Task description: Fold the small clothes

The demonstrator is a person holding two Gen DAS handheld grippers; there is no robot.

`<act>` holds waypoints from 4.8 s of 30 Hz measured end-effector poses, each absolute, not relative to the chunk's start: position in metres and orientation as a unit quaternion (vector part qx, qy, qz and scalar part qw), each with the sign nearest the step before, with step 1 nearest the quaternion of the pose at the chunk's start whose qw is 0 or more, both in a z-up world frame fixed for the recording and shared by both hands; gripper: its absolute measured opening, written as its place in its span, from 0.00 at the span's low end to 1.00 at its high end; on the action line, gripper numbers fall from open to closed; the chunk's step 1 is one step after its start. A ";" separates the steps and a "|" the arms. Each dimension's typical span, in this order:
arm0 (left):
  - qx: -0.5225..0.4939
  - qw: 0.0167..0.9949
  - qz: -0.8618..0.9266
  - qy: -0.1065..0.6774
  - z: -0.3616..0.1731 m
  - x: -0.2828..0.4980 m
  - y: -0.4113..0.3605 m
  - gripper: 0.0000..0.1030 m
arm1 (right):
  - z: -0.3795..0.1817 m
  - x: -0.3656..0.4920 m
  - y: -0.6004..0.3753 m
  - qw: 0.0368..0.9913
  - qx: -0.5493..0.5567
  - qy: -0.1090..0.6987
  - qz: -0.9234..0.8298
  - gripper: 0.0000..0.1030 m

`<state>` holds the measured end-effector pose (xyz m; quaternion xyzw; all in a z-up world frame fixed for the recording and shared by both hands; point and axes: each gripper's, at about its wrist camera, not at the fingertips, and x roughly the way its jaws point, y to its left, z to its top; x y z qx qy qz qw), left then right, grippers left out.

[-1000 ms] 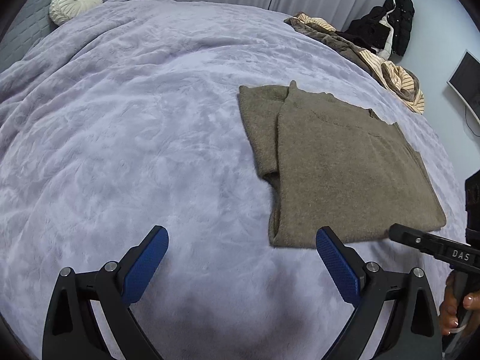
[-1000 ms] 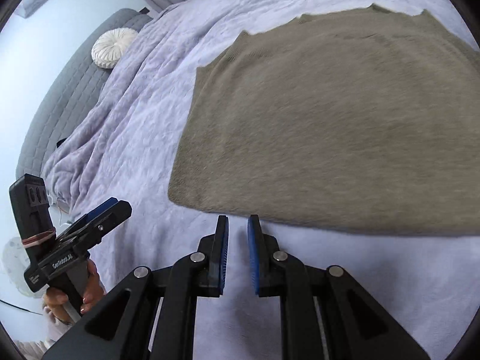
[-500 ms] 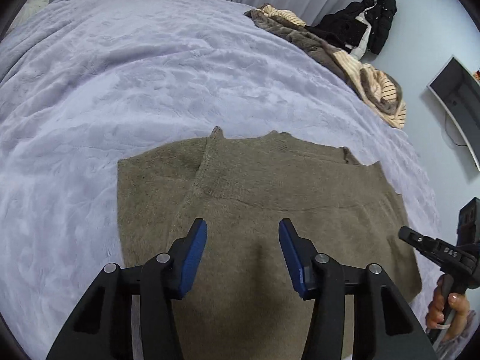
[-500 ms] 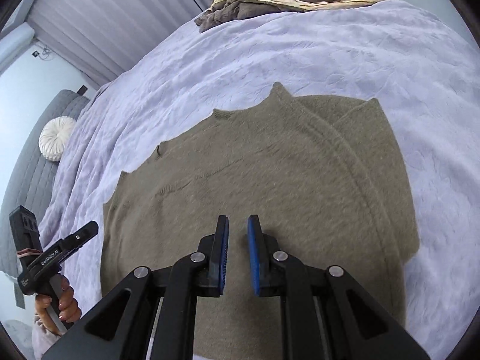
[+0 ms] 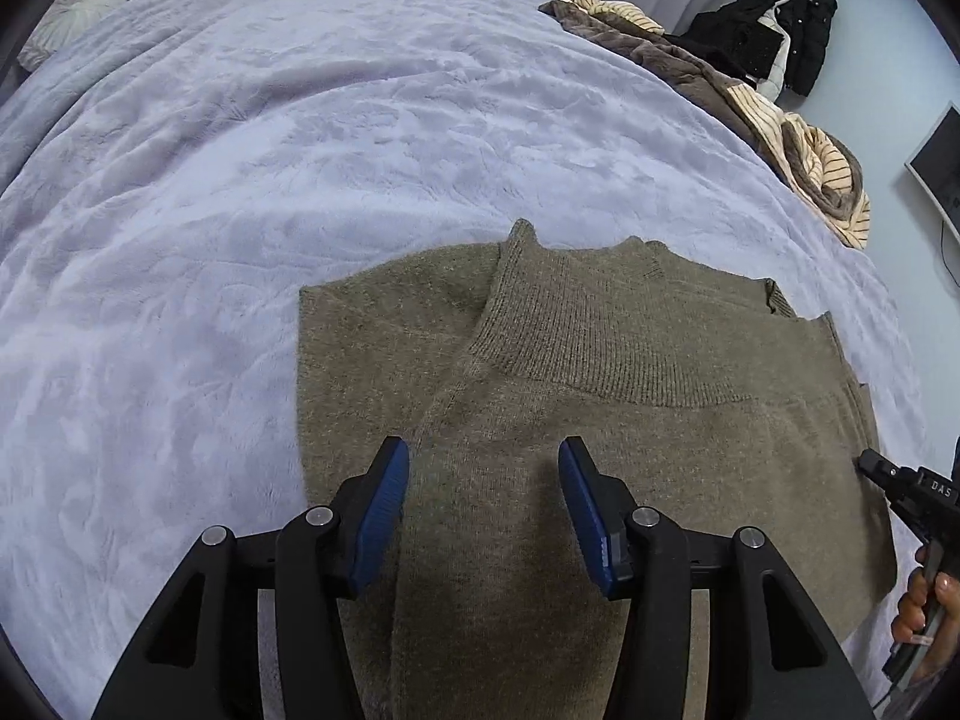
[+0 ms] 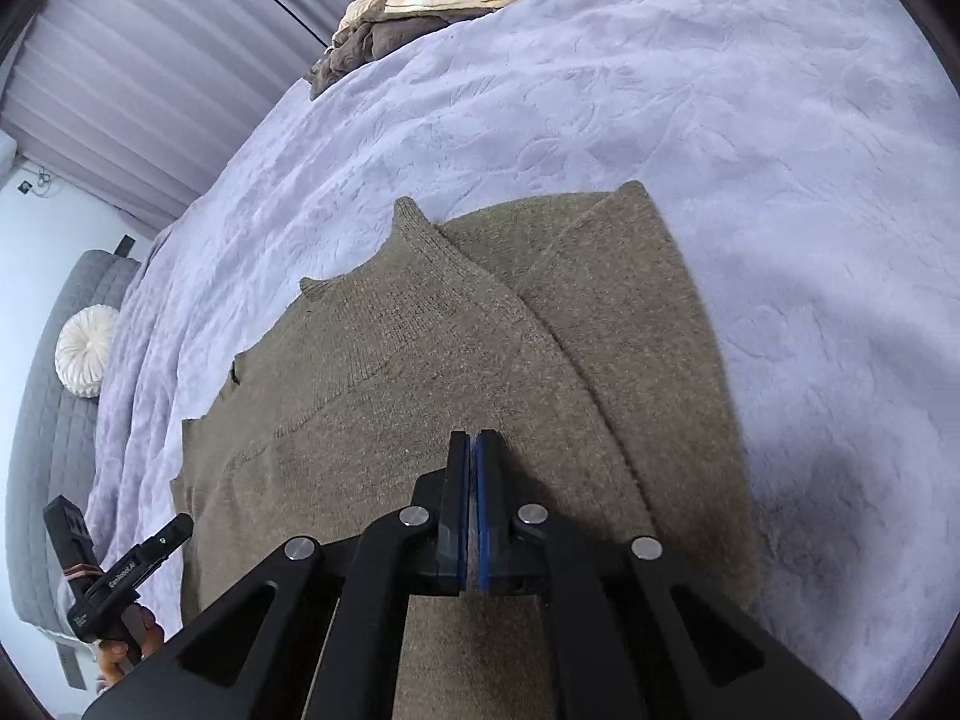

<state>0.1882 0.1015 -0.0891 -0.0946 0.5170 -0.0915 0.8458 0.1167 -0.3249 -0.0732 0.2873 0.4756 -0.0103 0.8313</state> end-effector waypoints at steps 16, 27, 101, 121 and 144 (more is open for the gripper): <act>-0.054 0.869 -0.076 0.485 -0.049 0.122 0.096 0.87 | -0.064 0.047 -0.274 0.817 0.285 0.498 0.049 0.04; -0.046 0.857 -0.085 0.506 -0.055 0.087 0.091 0.87 | -0.067 0.028 -0.250 0.809 0.281 0.512 0.065 0.04; -0.251 0.740 -0.219 0.584 -0.128 0.191 0.103 0.52 | -0.106 0.068 -0.083 0.696 0.324 0.579 0.274 0.13; -0.089 0.824 -0.265 0.493 0.009 0.188 -0.030 0.26 | -0.115 0.113 -0.207 0.806 0.261 0.510 0.146 0.03; -0.018 0.883 -0.262 0.388 0.043 0.129 -0.097 0.88 | -0.130 0.089 -0.300 0.727 0.548 0.379 0.163 0.06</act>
